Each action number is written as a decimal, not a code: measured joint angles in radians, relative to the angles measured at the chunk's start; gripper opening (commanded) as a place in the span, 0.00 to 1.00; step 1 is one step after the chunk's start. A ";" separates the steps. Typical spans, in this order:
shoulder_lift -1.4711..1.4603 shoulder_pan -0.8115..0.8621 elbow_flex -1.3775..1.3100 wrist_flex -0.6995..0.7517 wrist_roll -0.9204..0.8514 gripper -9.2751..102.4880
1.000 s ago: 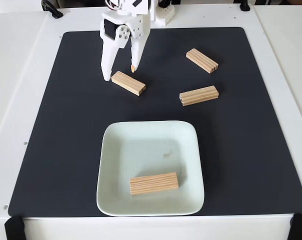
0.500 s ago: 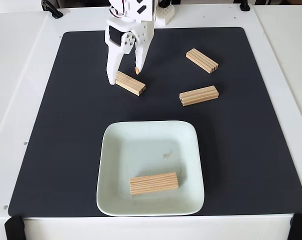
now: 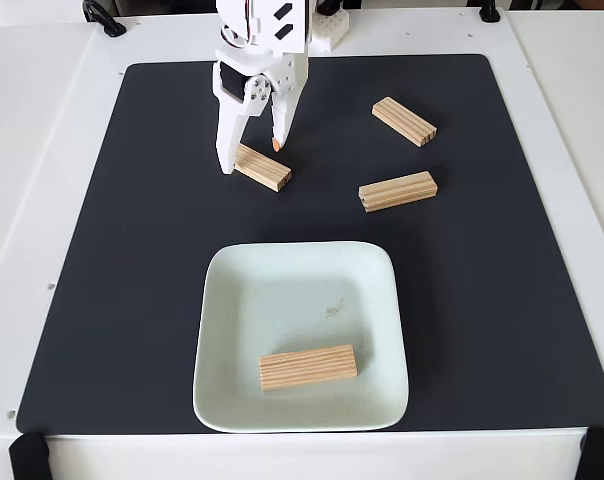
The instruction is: Pick up the wooden block and place them on the plate.
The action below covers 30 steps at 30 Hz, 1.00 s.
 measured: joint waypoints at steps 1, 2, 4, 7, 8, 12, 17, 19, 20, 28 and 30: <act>-0.012 0.000 -0.008 0.000 0.000 0.37; -0.023 0.005 -0.018 0.000 0.000 0.37; -0.040 0.014 -0.043 0.000 0.000 0.37; -0.066 0.023 -0.081 0.000 0.000 0.37; -0.075 0.023 -0.094 0.000 0.000 0.37; -0.098 0.023 -0.123 0.000 0.000 0.36; -0.103 0.023 -0.124 0.000 0.000 0.36; -0.103 0.023 -0.124 0.000 0.000 0.35; -0.103 0.023 -0.124 0.000 0.000 0.32; -0.103 0.025 -0.124 0.000 0.000 0.10; -0.103 0.025 -0.124 0.000 -0.002 0.10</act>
